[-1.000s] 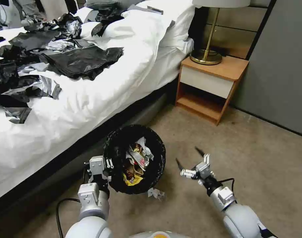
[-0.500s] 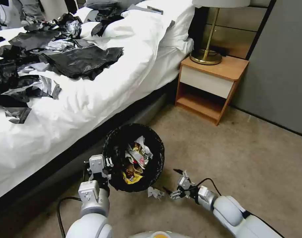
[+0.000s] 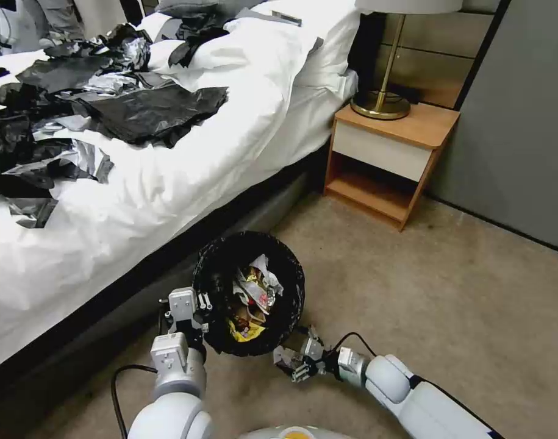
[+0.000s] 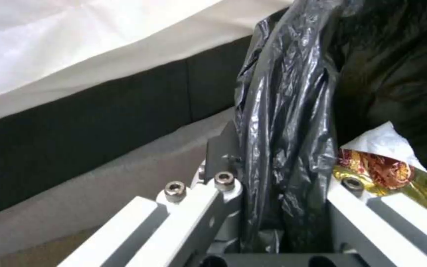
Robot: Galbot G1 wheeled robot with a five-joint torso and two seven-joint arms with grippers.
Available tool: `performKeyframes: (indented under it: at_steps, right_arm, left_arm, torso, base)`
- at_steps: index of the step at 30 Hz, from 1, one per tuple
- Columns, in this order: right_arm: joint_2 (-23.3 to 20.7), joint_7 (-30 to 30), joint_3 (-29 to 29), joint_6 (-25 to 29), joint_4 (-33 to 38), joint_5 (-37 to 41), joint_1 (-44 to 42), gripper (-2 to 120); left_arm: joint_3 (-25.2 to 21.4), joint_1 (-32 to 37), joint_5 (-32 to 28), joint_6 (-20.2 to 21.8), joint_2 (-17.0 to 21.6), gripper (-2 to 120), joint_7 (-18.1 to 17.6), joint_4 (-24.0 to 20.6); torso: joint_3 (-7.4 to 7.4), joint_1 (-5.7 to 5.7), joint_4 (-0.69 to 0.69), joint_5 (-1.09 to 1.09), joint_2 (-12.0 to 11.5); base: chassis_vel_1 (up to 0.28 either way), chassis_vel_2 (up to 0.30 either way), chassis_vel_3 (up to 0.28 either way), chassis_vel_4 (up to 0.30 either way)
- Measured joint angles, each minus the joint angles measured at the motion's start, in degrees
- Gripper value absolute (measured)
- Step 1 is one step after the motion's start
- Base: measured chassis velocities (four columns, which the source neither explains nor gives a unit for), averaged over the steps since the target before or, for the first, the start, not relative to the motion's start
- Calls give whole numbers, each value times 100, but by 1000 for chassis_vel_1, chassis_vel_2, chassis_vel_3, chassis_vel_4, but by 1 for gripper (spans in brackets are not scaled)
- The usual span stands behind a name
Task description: Pick up the trash bin, then pick up the garbage from the floor and place it into the trash bin.
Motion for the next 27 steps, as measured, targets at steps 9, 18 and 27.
performKeyframes:
  at_steps: [9, 18, 27]
  right_arm:
    - [477, -42, -69, 139, -654, -145, 155, 100]
    - [579, -28, 5, 215, -1141, -268, 160, 100]
    - [460, 14, 196, 275, -1200, -303, -64, 100]
  left_arm:
    - [8, 9, 33, 0, -37, 1, 0, 33]
    - [7, 44, 37, -9, -37, 1, 0, 15]
    - [36, 39, 47, -20, -21, 1, 0, 13]
  torso:
    - [0, 0, 1, 1, 0]
    - [0, 0, 0, 0, 0]
    - [-1, 0, 1, 3, 0]
  base:
    - [0, 0, 0, 0]
    - [0, 0, 0, 0]
    - [0, 0, 0, 0]
